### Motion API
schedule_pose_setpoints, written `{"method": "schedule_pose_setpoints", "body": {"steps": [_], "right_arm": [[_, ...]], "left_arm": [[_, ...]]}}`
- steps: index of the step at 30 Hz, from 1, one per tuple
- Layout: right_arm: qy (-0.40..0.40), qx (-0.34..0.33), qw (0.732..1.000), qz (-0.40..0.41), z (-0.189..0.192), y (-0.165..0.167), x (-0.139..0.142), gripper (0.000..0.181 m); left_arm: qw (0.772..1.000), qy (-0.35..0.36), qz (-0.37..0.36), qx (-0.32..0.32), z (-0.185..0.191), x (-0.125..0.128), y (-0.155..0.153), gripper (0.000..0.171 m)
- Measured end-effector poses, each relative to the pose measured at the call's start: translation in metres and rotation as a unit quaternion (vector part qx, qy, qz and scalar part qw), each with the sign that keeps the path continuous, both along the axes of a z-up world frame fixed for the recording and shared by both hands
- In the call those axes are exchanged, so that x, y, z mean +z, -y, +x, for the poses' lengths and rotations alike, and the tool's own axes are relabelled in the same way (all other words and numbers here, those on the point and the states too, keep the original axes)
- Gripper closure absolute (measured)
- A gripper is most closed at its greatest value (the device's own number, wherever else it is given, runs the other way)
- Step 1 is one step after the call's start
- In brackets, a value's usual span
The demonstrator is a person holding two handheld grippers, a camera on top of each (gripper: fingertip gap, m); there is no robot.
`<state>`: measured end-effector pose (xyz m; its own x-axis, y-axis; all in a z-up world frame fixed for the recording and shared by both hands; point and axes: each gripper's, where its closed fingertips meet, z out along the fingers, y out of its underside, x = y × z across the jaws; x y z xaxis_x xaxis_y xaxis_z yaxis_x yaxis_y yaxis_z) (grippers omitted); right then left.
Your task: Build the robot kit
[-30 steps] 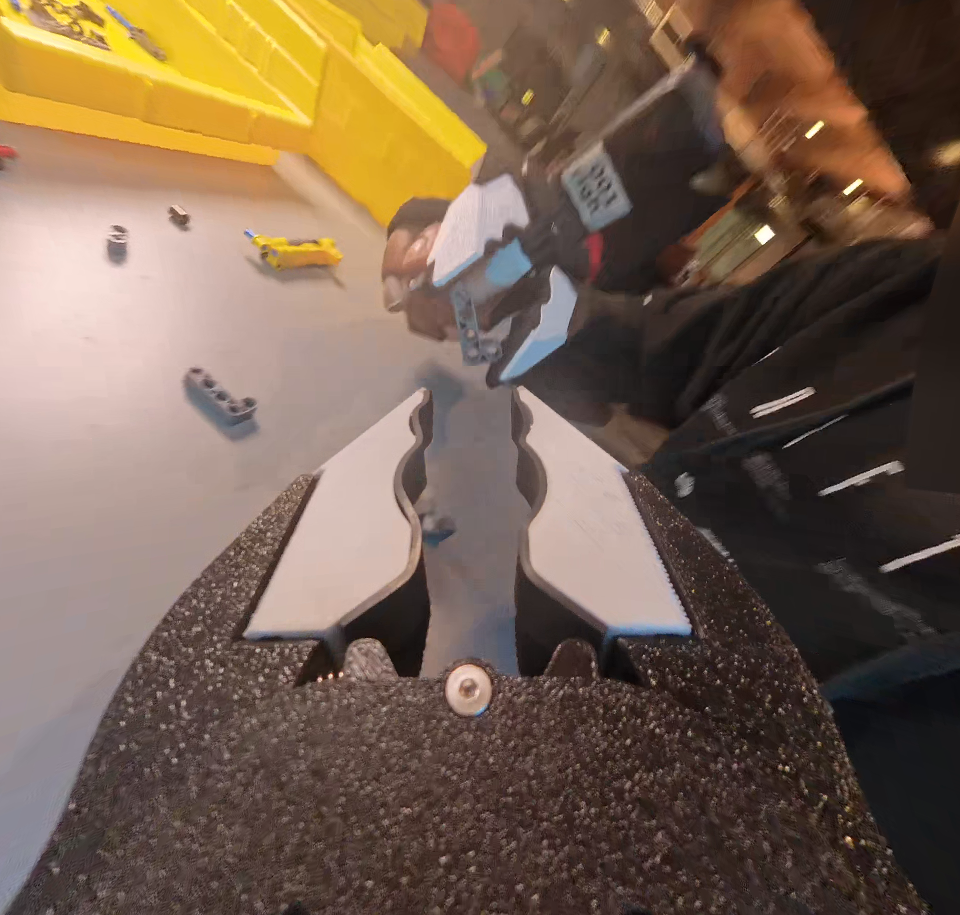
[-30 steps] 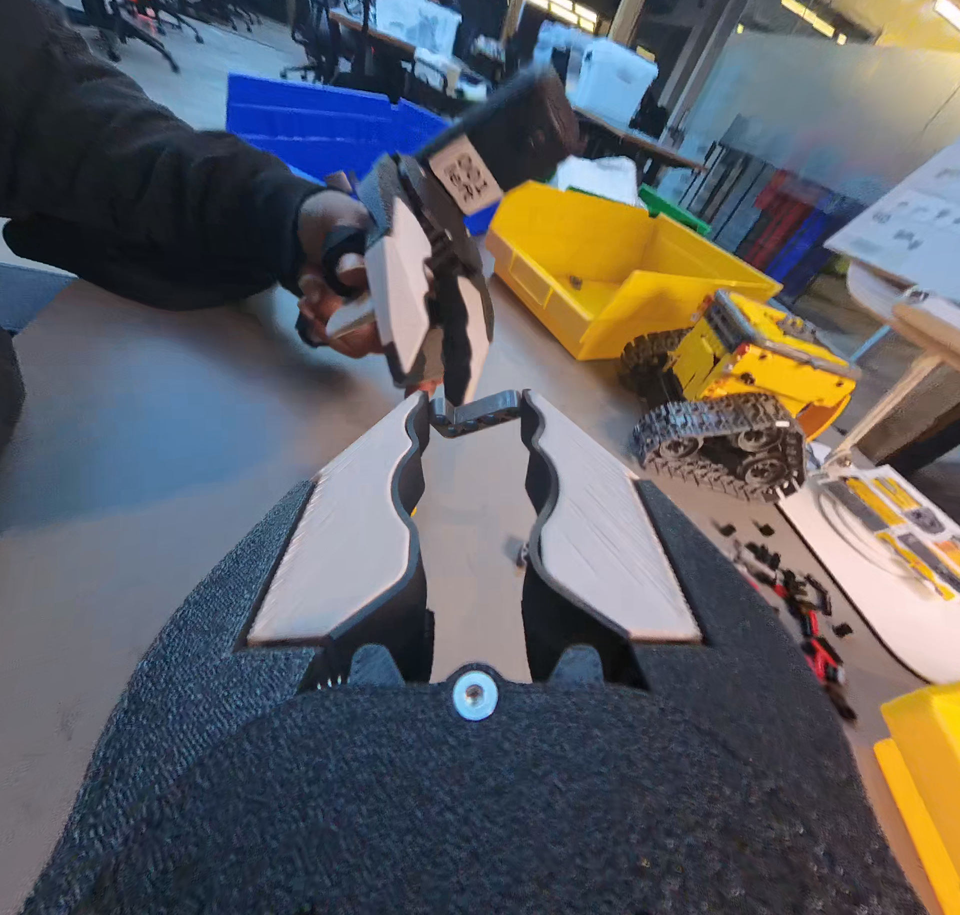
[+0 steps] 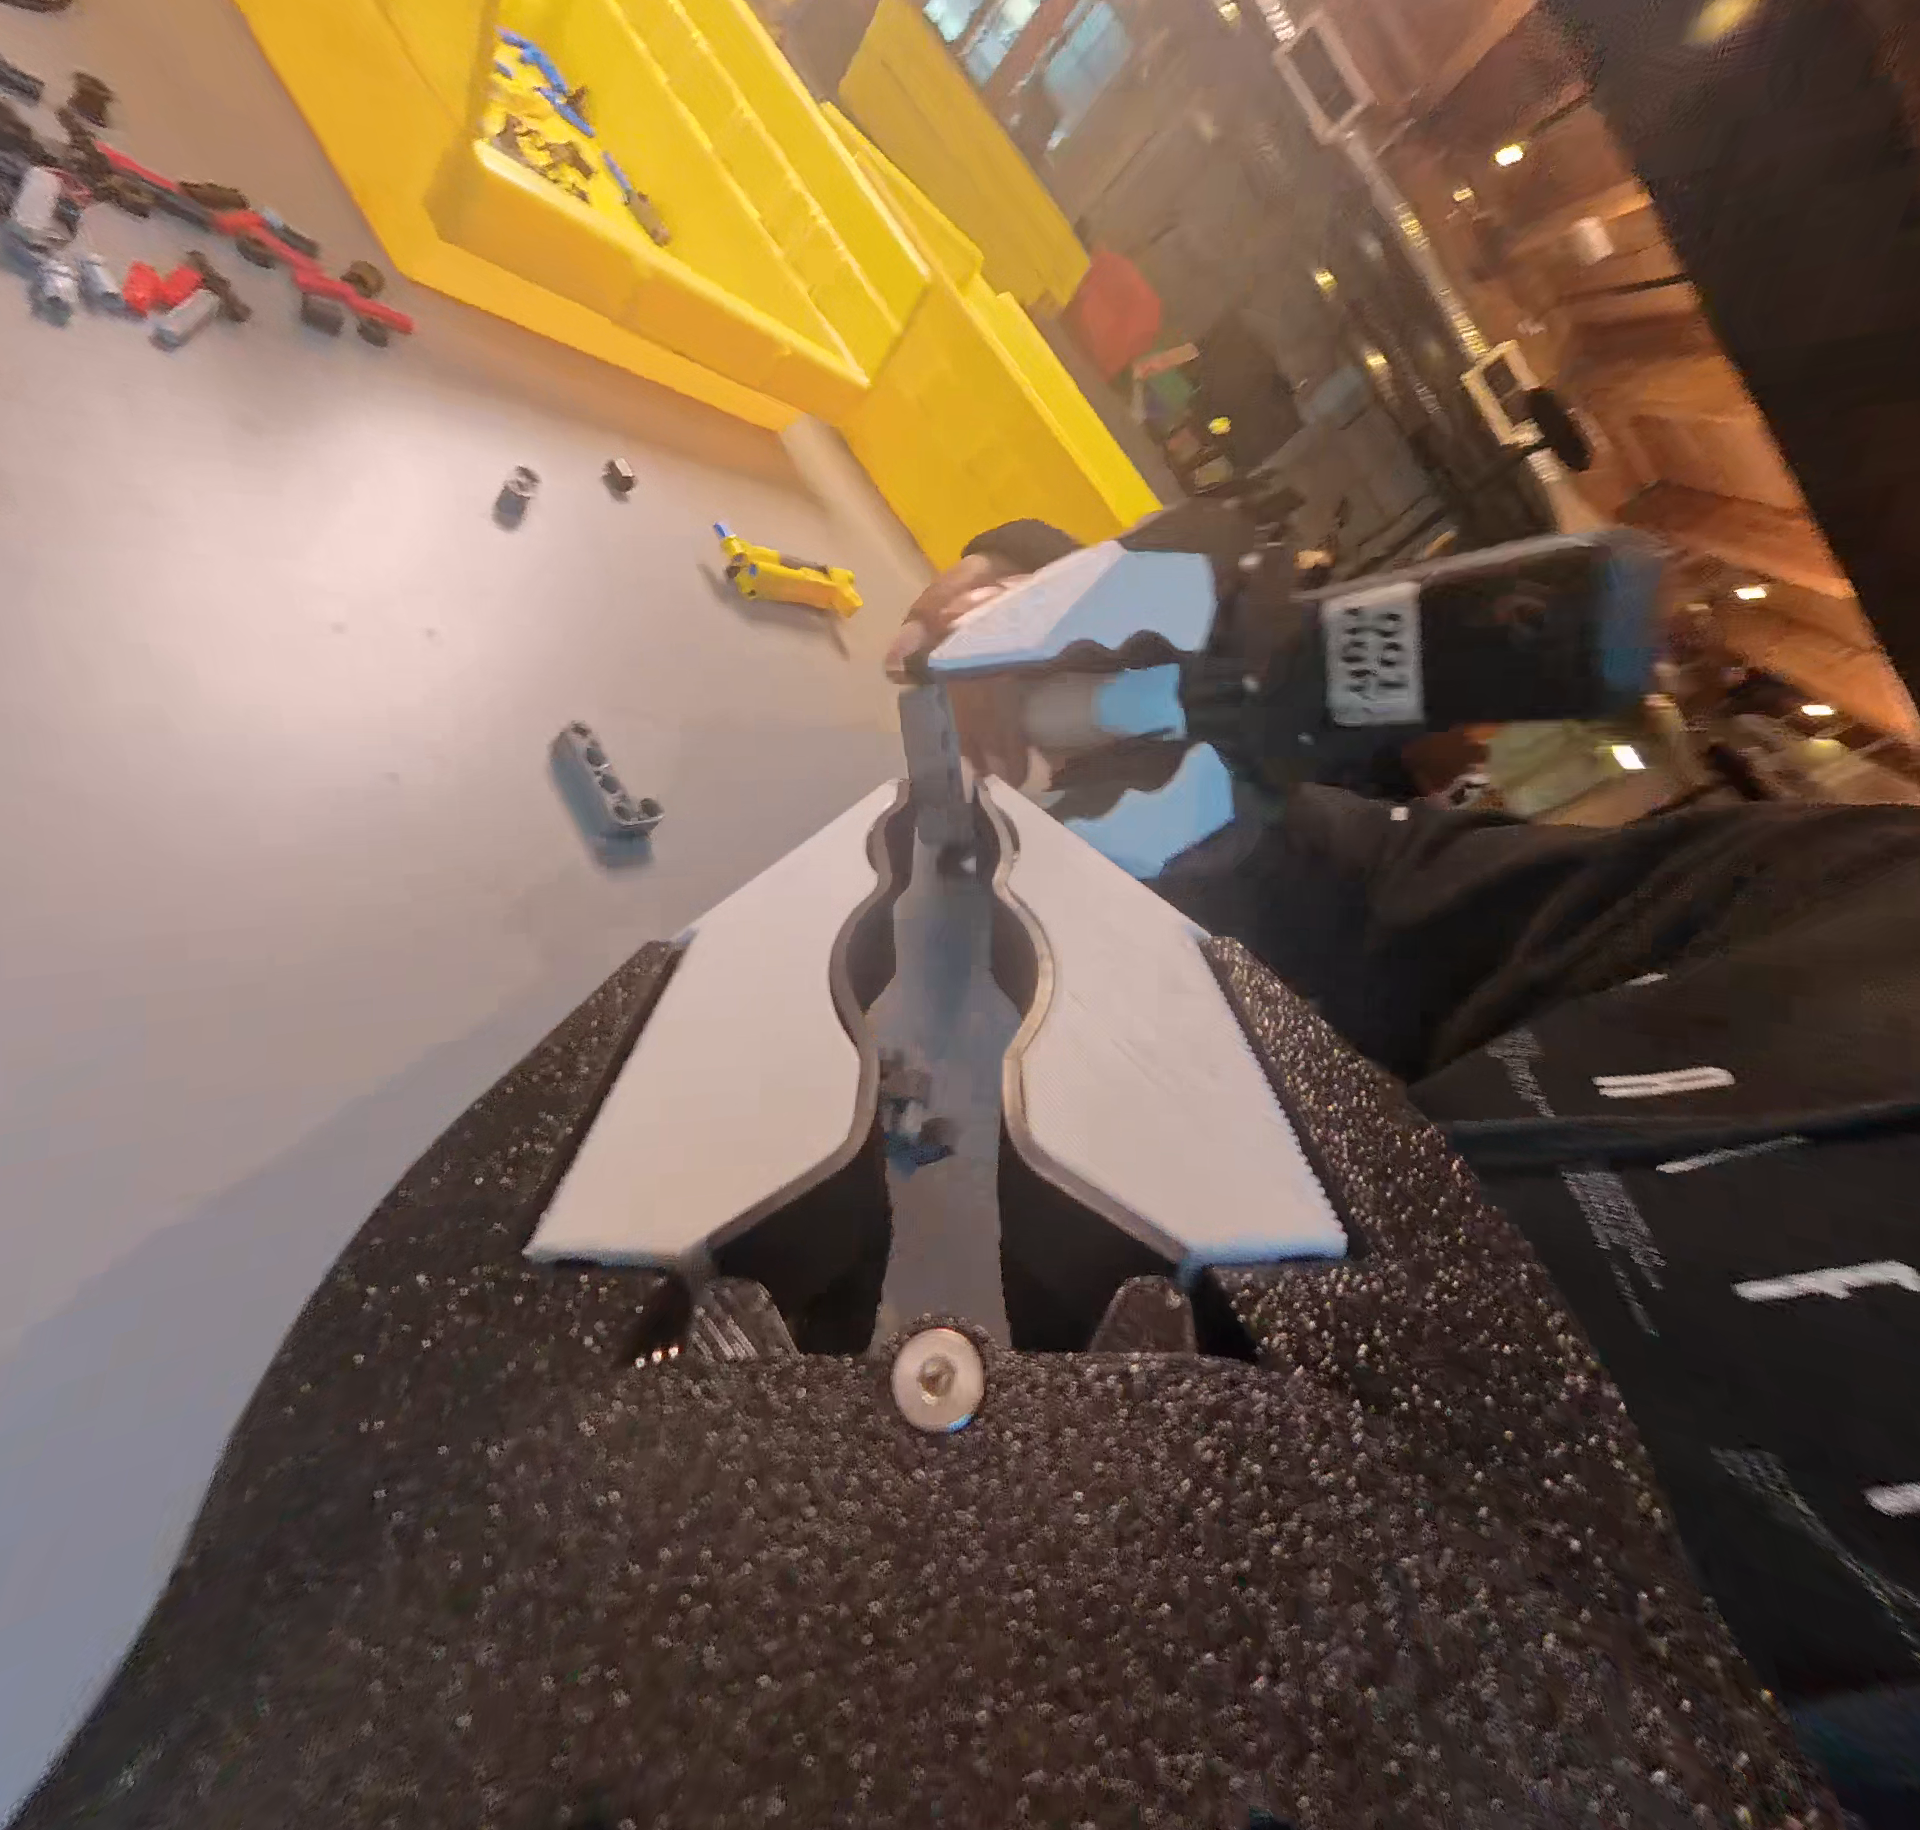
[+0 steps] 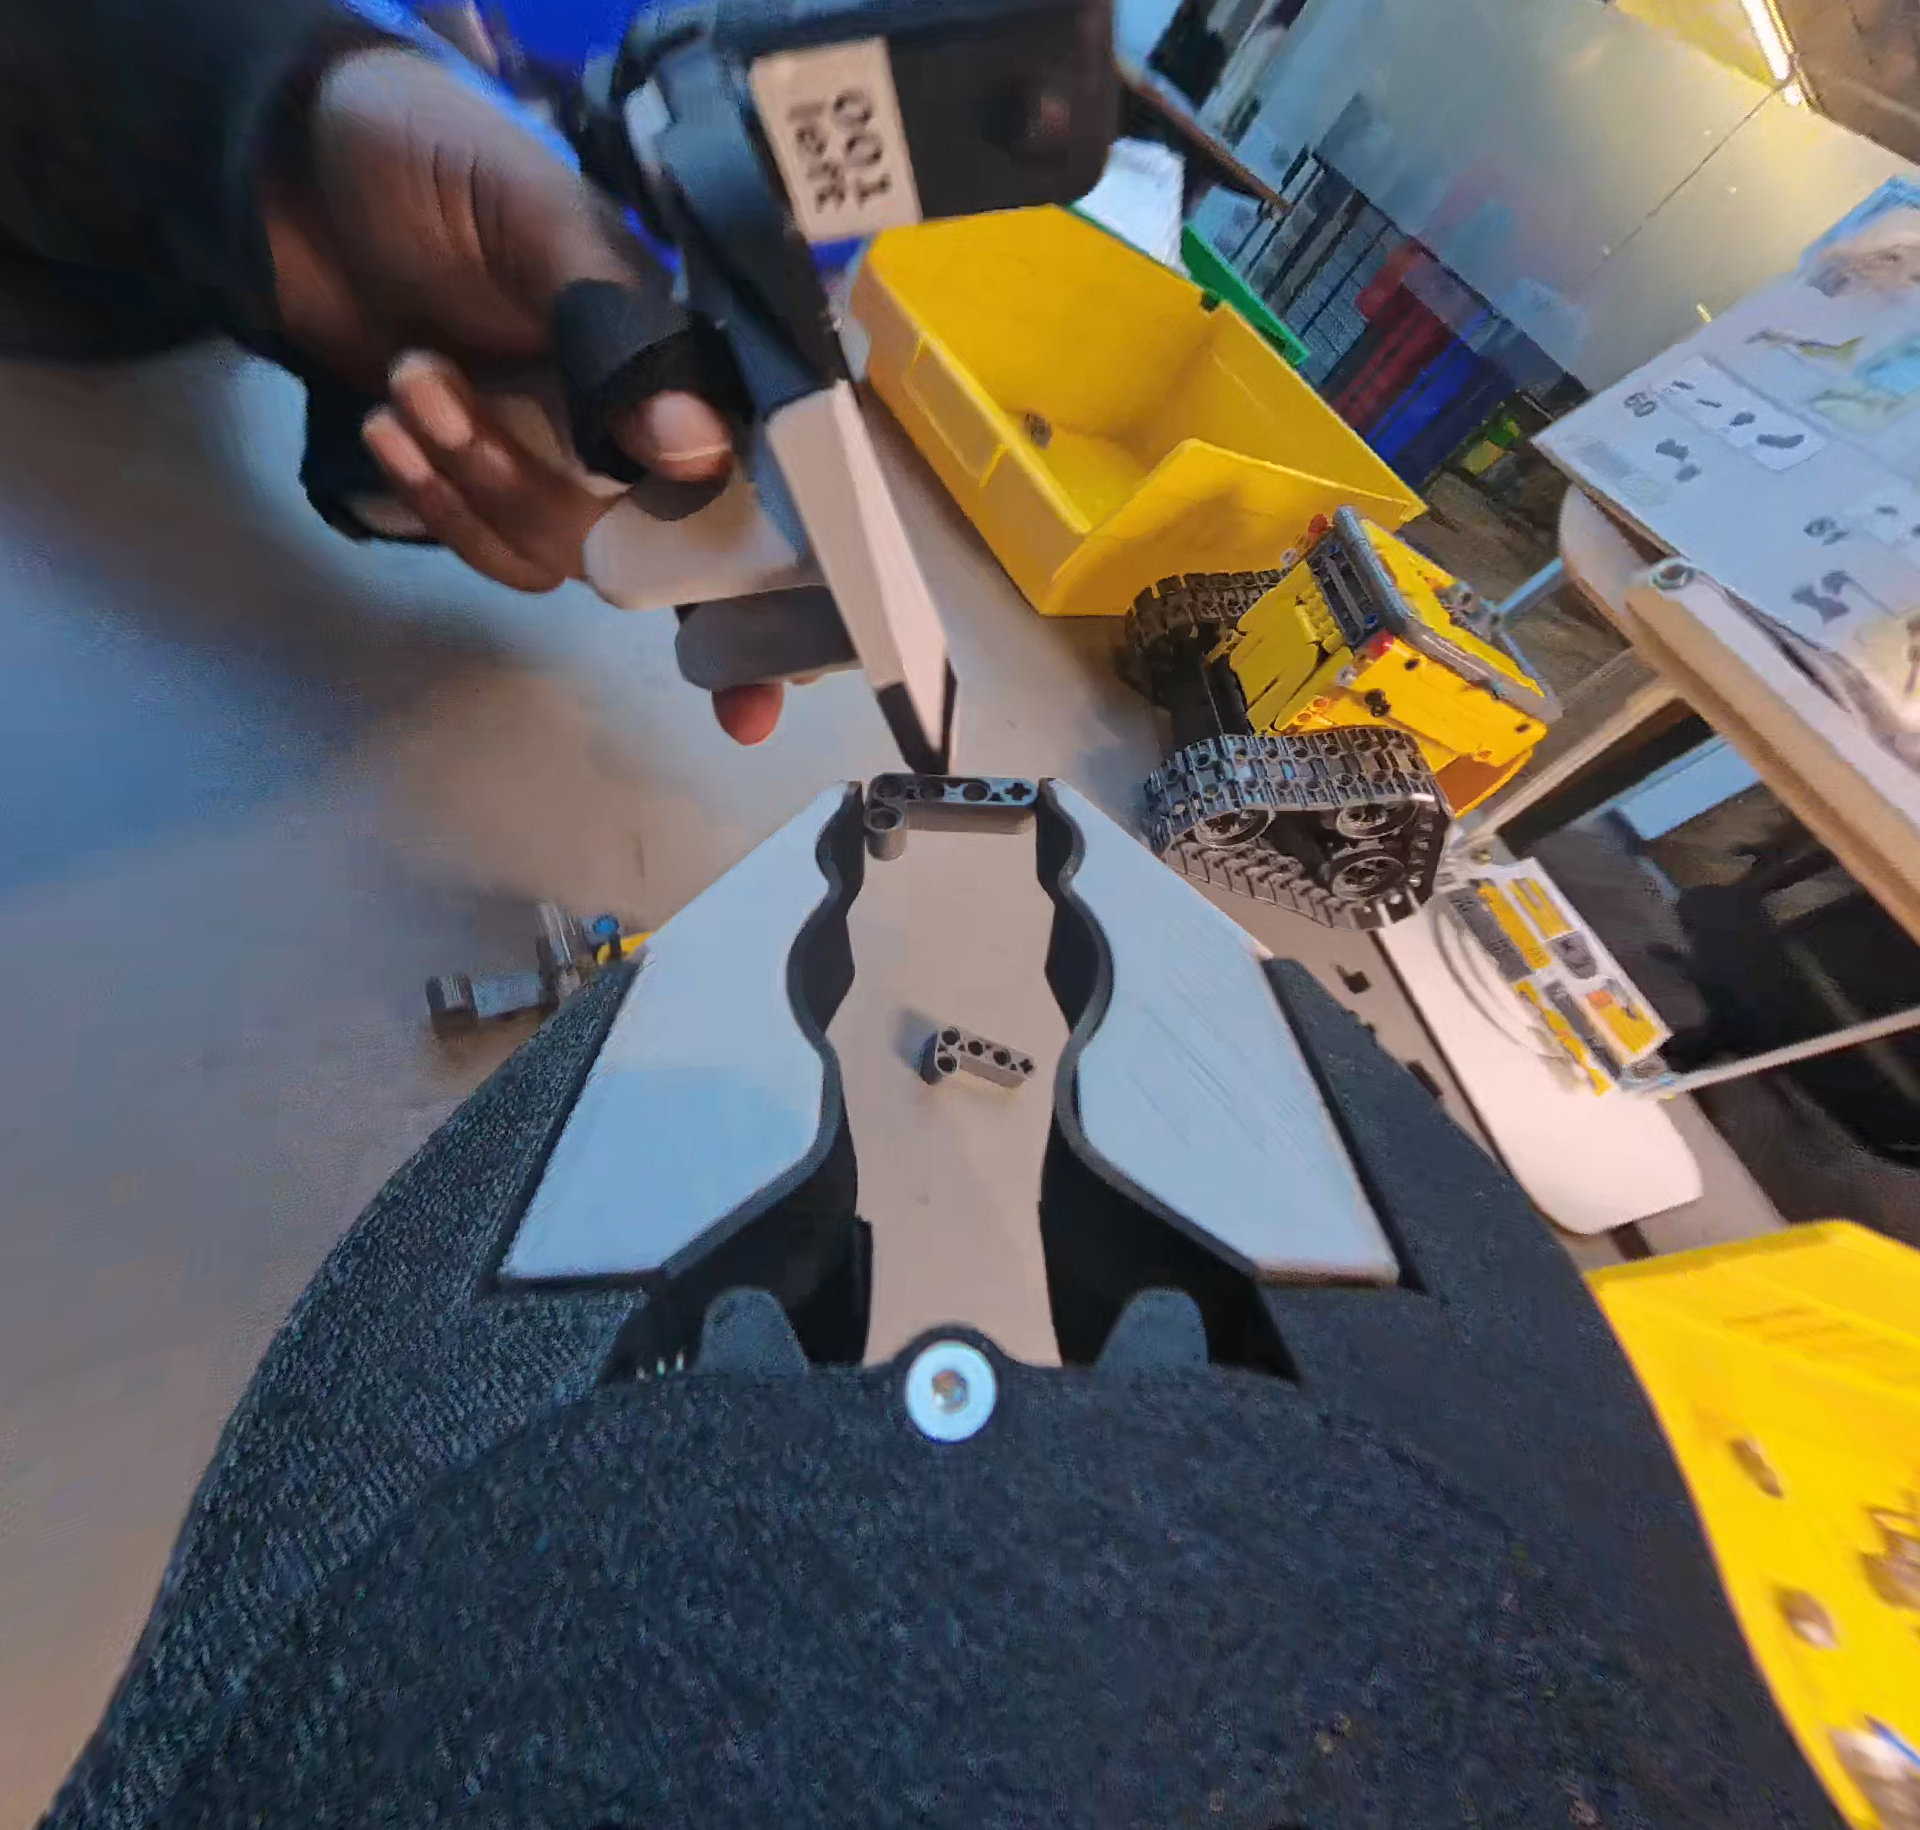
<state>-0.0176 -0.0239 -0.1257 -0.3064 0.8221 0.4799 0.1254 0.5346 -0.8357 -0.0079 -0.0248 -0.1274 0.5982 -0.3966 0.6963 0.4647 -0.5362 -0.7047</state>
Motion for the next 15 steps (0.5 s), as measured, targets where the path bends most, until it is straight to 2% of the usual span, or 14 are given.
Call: {"method": "schedule_pose_setpoints", "body": {"steps": [2, 3, 5, 7, 8, 10, 15], "right_arm": [[-0.021, 0.009, 0.995, -0.095, 0.007, -0.010, 0.016, 0.148], [-0.029, 0.010, 0.990, -0.134, 0.010, -0.016, 0.023, 0.148], [-0.037, 0.006, 0.982, -0.187, 0.015, -0.029, 0.031, 0.148], [-0.038, 0.000, 0.977, -0.210, 0.018, -0.038, 0.034, 0.148], [-0.038, -0.001, 0.976, -0.216, 0.018, -0.040, 0.034, 0.148], [-0.032, 0.001, 0.975, -0.222, 0.018, -0.040, 0.032, 0.148], [-0.016, 0.011, 0.978, -0.207, 0.018, -0.033, 0.025, 0.148]], "left_arm": [[0.999, 0.031, 0.017, -0.040, 0.002, 0.011, 0.007, 0.149], [0.997, 0.013, 0.024, -0.071, 0.006, 0.011, 0.014, 0.149], [0.986, -0.093, 0.025, -0.137, 0.016, -0.005, 0.029, 0.140], [0.950, -0.255, 0.025, -0.181, 0.021, -0.035, 0.041, 0.126], [0.928, -0.318, 0.028, -0.190, 0.021, -0.047, 0.044, 0.124], [0.904, -0.380, 0.032, -0.193, 0.023, -0.061, 0.043, 0.127], [0.878, -0.441, 0.046, -0.179, 0.009, -0.072, 0.032, 0.138]]}}
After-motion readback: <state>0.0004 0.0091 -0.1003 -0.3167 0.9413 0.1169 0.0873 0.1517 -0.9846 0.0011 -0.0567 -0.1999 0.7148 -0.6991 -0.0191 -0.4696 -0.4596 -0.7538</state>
